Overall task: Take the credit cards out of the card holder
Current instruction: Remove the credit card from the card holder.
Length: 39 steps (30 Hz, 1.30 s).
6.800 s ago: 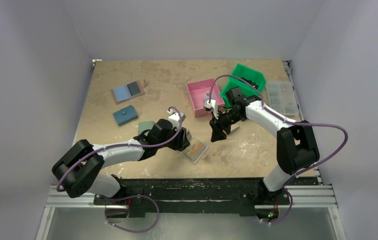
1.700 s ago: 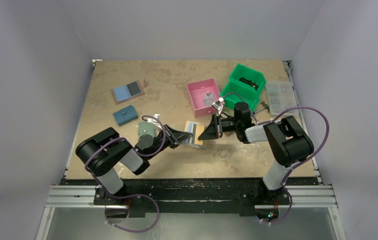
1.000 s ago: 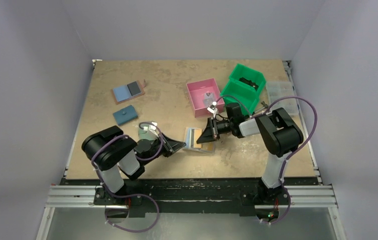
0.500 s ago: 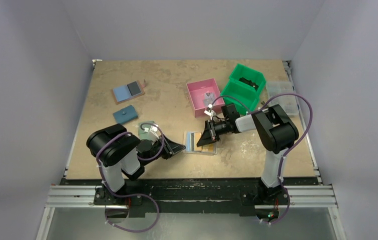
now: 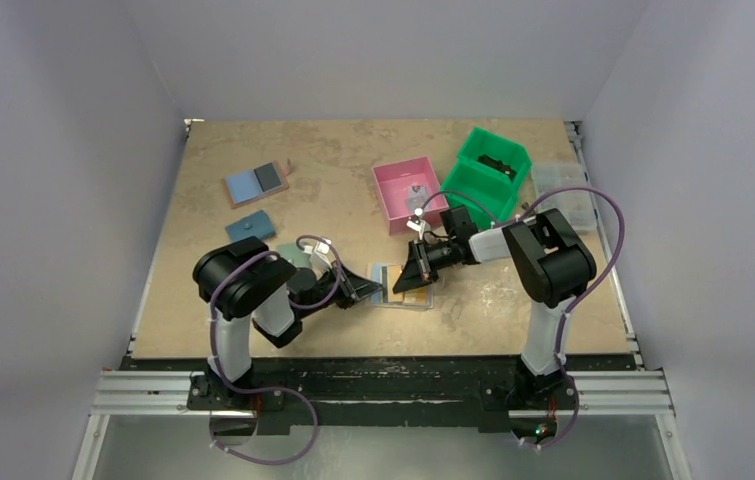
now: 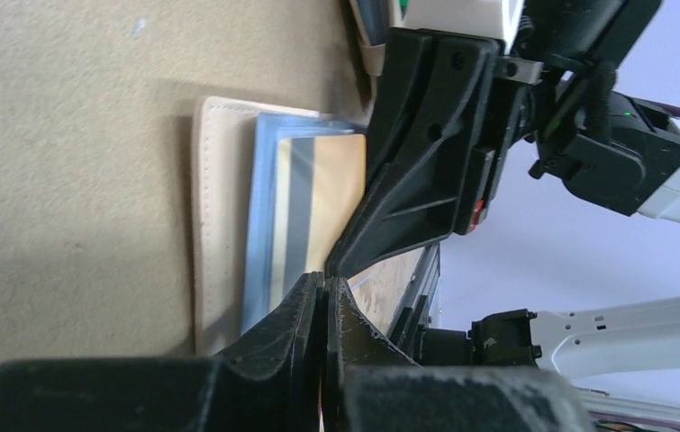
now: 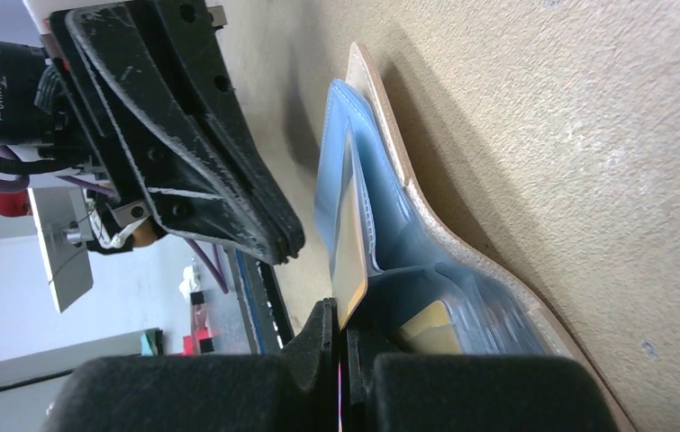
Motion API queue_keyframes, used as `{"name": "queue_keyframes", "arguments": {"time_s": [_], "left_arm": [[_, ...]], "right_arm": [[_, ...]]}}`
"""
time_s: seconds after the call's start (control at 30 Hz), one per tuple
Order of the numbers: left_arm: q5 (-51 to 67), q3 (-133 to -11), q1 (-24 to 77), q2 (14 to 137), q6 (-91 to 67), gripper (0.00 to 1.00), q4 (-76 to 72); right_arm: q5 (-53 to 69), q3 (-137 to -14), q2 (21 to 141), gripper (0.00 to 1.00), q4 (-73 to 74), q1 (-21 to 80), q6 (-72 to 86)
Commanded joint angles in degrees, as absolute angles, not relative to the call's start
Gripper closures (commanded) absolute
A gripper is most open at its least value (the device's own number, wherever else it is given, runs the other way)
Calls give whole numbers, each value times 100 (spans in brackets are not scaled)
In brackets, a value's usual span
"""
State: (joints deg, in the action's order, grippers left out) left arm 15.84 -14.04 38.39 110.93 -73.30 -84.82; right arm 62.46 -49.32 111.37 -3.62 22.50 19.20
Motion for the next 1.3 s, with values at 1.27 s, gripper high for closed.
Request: {"name": "queue_keyframes", "arguments": {"time_s": [1.27], "left_arm": [[1198,-2089,3922,10479,-7006,100,-5732]], "right_arm": [[5687,-5115,11215,89,126,2285,1523]]}}
